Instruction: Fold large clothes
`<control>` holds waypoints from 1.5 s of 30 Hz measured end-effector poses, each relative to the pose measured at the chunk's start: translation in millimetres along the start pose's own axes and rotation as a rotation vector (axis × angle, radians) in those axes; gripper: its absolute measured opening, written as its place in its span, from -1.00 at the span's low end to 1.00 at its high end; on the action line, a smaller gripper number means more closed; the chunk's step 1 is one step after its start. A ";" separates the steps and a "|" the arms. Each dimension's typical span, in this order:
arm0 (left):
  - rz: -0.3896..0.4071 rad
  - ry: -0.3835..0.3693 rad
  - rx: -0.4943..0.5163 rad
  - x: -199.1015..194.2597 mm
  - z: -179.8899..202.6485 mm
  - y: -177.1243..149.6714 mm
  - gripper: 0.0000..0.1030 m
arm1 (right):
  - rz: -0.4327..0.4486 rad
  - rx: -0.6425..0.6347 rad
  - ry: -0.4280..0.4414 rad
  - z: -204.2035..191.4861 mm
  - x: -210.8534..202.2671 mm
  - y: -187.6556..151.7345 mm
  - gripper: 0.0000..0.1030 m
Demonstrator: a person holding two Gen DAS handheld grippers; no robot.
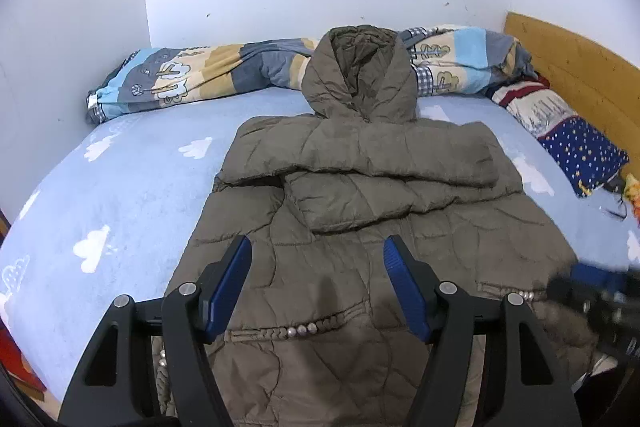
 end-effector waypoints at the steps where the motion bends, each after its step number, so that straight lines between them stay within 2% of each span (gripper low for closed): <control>1: -0.005 -0.006 -0.010 -0.7 -1.1 3.3 0.31 | -0.007 0.009 0.001 0.3 -1.6 -3.7 0.05; 3: -0.014 -0.023 -0.023 -2.0 -1.0 11.6 0.31 | -0.020 0.019 -0.004 0.8 -6.6 -9.3 0.05; 6: 0.019 -0.033 -0.062 -7.3 -2.3 40.5 0.32 | -0.022 0.021 -0.020 4.6 -19.6 -5.6 0.05; 10: 0.026 -0.048 -0.120 -1.5 -2.6 82.8 0.40 | 0.004 0.030 -0.003 11.9 -46.9 23.6 0.05; 14: 0.028 -0.039 -0.103 31.2 -0.5 108.9 0.48 | 0.035 -0.003 0.007 19.4 -71.3 82.0 0.07; 17: 0.005 -0.046 -0.145 62.6 -12.9 95.6 0.48 | 0.038 -0.029 0.018 23.4 -70.1 131.7 0.16; 19: -0.064 -0.046 -0.175 84.1 -22.3 87.0 0.48 | 0.033 -0.046 0.015 28.6 -58.3 163.9 0.17; 21: -0.071 -0.045 -0.169 93.7 -28.5 88.4 0.48 | 0.025 -0.058 -0.005 35.2 -37.8 196.1 0.18; 25: -0.012 0.010 -0.122 102.1 -40.7 91.4 0.48 | -0.005 -0.036 -0.019 57.2 23.3 262.5 0.18; 29: -0.034 0.037 -0.116 119.1 -48.5 88.6 0.48 | -0.014 0.009 -0.034 86.7 102.0 328.7 0.18; 33: -0.051 0.014 -0.104 131.8 -43.9 87.5 0.48 | -0.025 0.031 -0.078 111.0 172.8 383.7 0.19; 36: -0.041 0.015 -0.061 134.1 -43.3 85.6 0.48 | -0.023 0.040 -0.113 127.9 217.5 415.5 0.19; 39: -0.047 0.024 -0.067 136.6 -50.4 86.2 0.48 | -0.021 0.059 -0.142 144.9 259.3 437.7 0.19; 45: -0.071 0.058 -0.077 150.3 -61.9 83.0 0.48 | -0.014 0.061 -0.206 171.2 317.7 465.1 0.19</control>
Point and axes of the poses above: each gripper's, at about its wrist camera, not at the fingertips, and x roughly the way its jaws point, z to its right, y to its top, the point moved 7 cm from there along x, roughly the way its jaws point, and after that the axes turned 13 degrees about -x, right-handed, at the moved point
